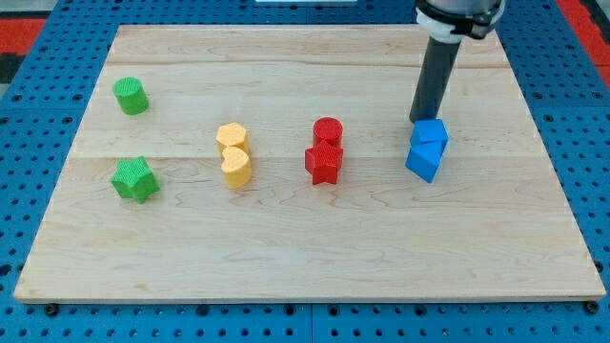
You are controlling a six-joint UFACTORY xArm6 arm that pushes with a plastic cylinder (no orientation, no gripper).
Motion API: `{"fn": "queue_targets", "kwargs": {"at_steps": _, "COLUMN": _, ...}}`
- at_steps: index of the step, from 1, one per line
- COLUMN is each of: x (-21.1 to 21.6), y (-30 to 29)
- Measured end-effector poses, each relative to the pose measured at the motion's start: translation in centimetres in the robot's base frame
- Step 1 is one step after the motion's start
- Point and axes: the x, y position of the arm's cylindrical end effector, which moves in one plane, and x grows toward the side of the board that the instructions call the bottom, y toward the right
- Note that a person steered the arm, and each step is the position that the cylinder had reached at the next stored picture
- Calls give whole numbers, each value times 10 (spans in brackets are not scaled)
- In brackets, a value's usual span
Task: Push the green circle a bit down
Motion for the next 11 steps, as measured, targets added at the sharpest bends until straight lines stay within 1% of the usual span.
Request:
{"fn": "queue_targets", "kwargs": {"at_steps": 1, "x": 8, "y": 0}}
{"fn": "queue_targets", "kwargs": {"at_steps": 2, "x": -22, "y": 0}}
{"fn": "queue_targets", "kwargs": {"at_steps": 3, "x": -65, "y": -31}}
{"fn": "queue_targets", "kwargs": {"at_steps": 5, "x": -122, "y": -180}}
{"fn": "queue_targets", "kwargs": {"at_steps": 6, "x": -128, "y": -242}}
{"fn": "queue_targets", "kwargs": {"at_steps": 7, "x": -119, "y": -308}}
{"fn": "queue_targets", "kwargs": {"at_steps": 8, "x": -119, "y": -366}}
{"fn": "queue_targets", "kwargs": {"at_steps": 9, "x": -110, "y": -398}}
{"fn": "queue_targets", "kwargs": {"at_steps": 11, "x": -60, "y": -397}}
